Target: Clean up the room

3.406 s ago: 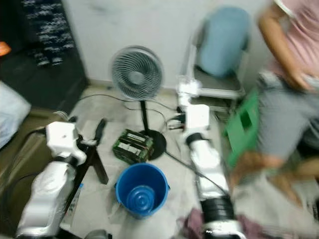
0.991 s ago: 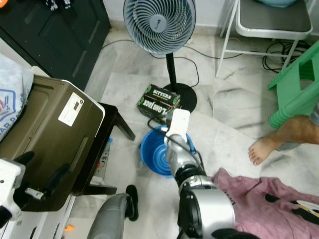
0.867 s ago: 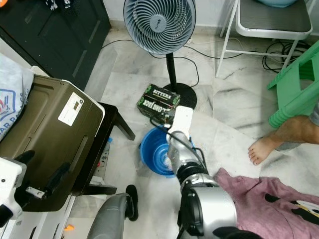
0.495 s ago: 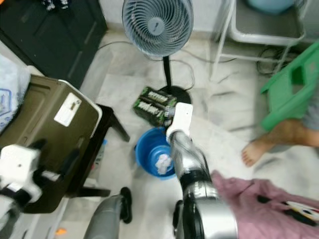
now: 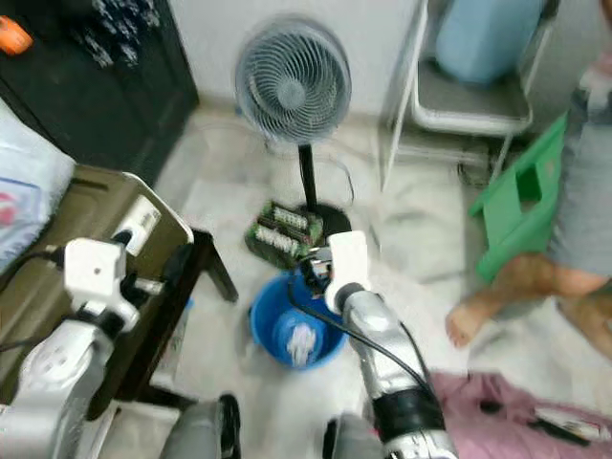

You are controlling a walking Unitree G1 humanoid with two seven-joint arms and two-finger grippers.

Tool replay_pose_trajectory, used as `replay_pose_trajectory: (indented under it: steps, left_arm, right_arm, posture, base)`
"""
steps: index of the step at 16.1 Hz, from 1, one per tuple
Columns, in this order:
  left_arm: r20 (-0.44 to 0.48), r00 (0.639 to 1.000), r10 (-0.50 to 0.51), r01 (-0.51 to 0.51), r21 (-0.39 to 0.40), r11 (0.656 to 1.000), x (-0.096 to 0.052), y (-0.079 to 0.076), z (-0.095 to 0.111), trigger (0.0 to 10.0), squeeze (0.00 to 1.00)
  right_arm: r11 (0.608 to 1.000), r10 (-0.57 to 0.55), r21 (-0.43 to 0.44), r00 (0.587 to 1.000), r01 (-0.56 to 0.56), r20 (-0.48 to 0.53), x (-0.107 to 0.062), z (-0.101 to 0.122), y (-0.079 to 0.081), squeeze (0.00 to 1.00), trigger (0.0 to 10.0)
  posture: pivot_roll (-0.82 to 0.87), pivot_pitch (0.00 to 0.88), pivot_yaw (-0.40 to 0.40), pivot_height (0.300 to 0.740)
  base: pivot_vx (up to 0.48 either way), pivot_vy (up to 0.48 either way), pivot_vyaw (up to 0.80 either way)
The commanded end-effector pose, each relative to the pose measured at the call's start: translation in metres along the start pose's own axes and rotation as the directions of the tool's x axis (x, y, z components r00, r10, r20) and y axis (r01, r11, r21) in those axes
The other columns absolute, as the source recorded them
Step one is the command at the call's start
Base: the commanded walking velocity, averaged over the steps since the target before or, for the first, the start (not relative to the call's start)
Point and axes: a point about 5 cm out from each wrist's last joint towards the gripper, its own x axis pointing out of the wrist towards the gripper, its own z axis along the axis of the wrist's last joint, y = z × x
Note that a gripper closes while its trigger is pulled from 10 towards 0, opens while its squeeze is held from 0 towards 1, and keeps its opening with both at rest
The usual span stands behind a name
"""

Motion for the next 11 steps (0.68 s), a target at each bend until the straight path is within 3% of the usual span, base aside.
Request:
replay_pose_trajectory:
  steps: [1,3,6,7,9,11]
  left_arm:
    - [0.016,0.999,0.028,-0.028,0.008,1.0,0.006,0.002,-0.002,10.0,0.0]
    - [0.032,0.994,0.101,-0.102,0.03,0.994,0.009,0.011,-0.004,10.0,0.0]
    - [0.047,0.991,0.122,-0.123,0.016,0.992,0.01,0.009,-0.008,10.0,0.0]
    - [0.045,0.992,0.121,-0.121,0.004,0.993,0.012,0.008,-0.009,10.0,0.0]
    - [0.068,0.991,0.115,-0.115,-0.009,0.993,0.015,0.008,-0.01,10.0,0.0]
    - [0.083,0.99,0.114,-0.113,-0.016,0.993,0.016,0.009,-0.008,10.0,0.0]
  right_arm:
    - [1.0,-0.011,0.026,0.998,0.009,0.065,-0.006,0.011,-0.006,1.0,10.0]
    - [0.999,-0.052,0.007,0.975,0.051,0.217,-0.025,0.027,-0.014,1.0,10.0]
    - [0.987,-0.16,0.045,0.962,0.154,0.22,-0.038,0.027,-0.031,1.0,10.0]
    - [0.989,-0.145,0.01,0.96,0.147,0.241,-0.037,0.03,-0.031,0.0,10.0]
    - [0.988,-0.153,0.044,0.945,0.146,0.288,-0.036,0.038,-0.028,0.0,10.0]
    - [0.991,-0.133,0.019,0.941,0.133,0.31,-0.035,0.043,-0.021,0.0,10.0]
  posture:
    - [-0.04,0.0,0.023,0.74]
    - [-0.06,0.0,0.013,0.74]
    - [-0.06,0.0,0.004,0.74]
    - [-0.06,0.0,0.007,0.74]
    - [-0.06,0.0,0.008,0.74]
    - [-0.06,0.0,0.007,0.74]
  base:
    - [0.0,0.0,0.0]
    - [0.0,0.0,0.0]
    - [0.0,0.0,0.0]
    - [0.0,0.0,0.0]
    - [0.0,0.0,0.0]
    - [0.0,0.0,0.8]
